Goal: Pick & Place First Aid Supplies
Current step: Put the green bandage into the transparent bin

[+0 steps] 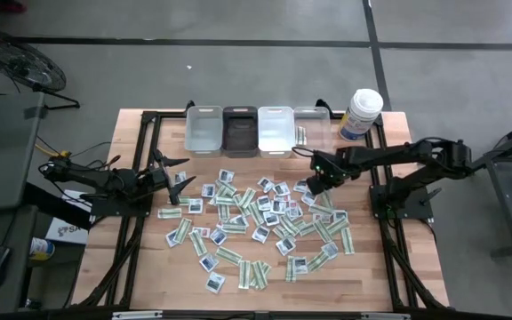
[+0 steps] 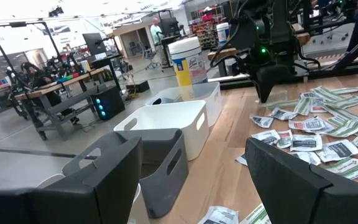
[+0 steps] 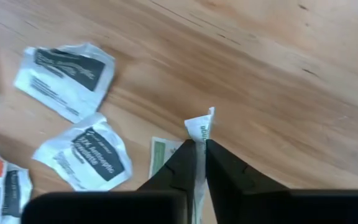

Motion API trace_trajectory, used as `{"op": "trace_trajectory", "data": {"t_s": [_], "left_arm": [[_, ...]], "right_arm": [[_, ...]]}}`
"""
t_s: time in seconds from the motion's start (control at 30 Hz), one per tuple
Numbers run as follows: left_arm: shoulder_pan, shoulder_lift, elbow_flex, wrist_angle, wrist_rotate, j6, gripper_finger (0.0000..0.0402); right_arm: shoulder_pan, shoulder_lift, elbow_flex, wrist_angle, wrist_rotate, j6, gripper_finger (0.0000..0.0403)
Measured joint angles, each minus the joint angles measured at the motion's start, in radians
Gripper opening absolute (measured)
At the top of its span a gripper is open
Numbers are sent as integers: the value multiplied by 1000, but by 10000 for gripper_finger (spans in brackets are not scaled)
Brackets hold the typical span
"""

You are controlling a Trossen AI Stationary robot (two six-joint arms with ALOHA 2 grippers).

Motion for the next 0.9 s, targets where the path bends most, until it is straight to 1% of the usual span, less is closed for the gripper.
{"op": "trace_trajectory", "data": {"t_s": [0.13, 0.37, 0.53, 0.67, 0.73, 0.8, 0.9], "left_arm": [[0, 0, 0, 0, 0, 0, 280], [0, 0, 0, 0, 0, 0, 280], [0, 0, 0, 0, 0, 0, 280], [0, 0, 0, 0, 0, 0, 280], [0, 0, 0, 0, 0, 0, 280], [0, 0, 0, 0, 0, 0, 280], [0, 0, 0, 0, 0, 0, 280]], "right_arm": [[-11, 0, 13, -2, -5, -7, 3], [-54, -17, 67, -19, -44, -63, 2], [-95, -62, 161, -70, -28, -119, 1], [-144, -67, 292, -142, 29, -212, 1], [-171, -60, 359, -168, 84, -281, 1], [-200, -48, 419, -176, 142, -340, 1], [-252, -4, 492, -191, 196, -387, 1]]}}
